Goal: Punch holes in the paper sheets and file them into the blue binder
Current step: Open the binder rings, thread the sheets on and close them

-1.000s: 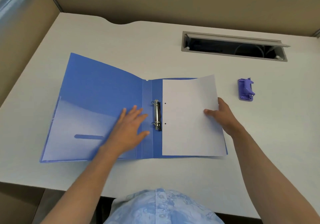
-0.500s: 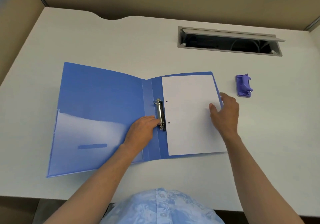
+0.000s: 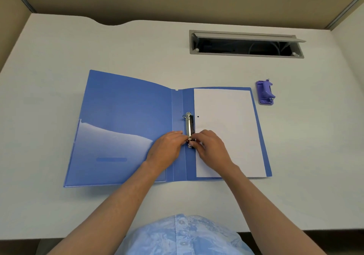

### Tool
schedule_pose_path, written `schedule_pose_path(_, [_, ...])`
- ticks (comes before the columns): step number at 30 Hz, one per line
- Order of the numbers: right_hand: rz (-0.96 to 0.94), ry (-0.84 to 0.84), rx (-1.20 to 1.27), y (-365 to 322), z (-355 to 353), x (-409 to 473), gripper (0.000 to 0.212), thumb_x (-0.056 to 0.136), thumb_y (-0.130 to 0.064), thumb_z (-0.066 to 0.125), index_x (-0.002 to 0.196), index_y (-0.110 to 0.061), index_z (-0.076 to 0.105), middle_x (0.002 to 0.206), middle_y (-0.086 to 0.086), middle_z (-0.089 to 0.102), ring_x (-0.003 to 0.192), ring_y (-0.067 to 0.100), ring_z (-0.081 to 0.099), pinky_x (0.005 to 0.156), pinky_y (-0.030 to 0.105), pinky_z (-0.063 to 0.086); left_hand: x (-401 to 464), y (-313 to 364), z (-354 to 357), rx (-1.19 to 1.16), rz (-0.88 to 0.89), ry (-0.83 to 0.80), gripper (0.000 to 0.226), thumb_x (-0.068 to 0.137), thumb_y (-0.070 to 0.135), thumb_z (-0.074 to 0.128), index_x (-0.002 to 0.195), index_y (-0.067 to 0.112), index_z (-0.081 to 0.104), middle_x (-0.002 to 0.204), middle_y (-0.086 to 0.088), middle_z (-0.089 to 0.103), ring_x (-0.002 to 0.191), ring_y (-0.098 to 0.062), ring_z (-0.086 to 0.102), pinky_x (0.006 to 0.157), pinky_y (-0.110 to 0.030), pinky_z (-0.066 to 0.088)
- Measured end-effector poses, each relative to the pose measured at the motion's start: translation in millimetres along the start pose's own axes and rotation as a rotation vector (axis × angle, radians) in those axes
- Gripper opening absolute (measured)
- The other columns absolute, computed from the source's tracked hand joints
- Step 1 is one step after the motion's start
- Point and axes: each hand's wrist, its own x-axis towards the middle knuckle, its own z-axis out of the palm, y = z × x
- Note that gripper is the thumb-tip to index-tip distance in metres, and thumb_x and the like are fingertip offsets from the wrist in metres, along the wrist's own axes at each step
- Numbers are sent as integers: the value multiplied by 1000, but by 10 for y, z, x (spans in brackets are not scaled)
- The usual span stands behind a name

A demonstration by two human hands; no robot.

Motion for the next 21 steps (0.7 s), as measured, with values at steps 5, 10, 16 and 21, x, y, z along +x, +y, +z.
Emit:
schedule_pose_path(5, [14, 9, -20, 44, 20, 28, 8, 92, -12, 64, 94, -11, 71, 82, 5, 66, 72, 27, 60, 61, 40, 50, -29, -43, 44, -57, -68, 14, 40, 95, 34, 40, 87, 8, 69, 86, -8, 70, 89, -29, 67, 80, -32, 46])
schedule_pose_path(10, [22, 13, -36, 82, 65, 25, 11, 93, -16, 56, 90, -13, 65, 78, 2, 64, 64, 26, 57, 54, 40, 48, -52, 6, 75, 41, -47, 73, 30, 95, 30, 46, 82, 12, 66, 81, -5, 67, 79, -26, 66, 68, -37, 53])
schedule_pose_path(16, [20, 62, -1, 80, 106, 27, 13, 93, -13, 53, 84, -9, 61, 74, 2, 64, 61, 25, 55, 52, 38, 44, -28, 50, 156, 199, -20, 162, 19, 91, 21, 56, 74, 13, 59, 73, -4, 55, 61, -23, 54, 56, -33, 45])
schedule_pose_path(21, [45, 120, 47, 89, 170, -3, 11, 91, -9, 55, 81, -9, 60, 71, 0, 63, 59, 21, 52, 53, 36, 42, -50, 93, 189, 222, -48, 223, 20, 90, 19, 51, 72, 13, 57, 75, -3, 57, 64, -19, 55, 56, -27, 41])
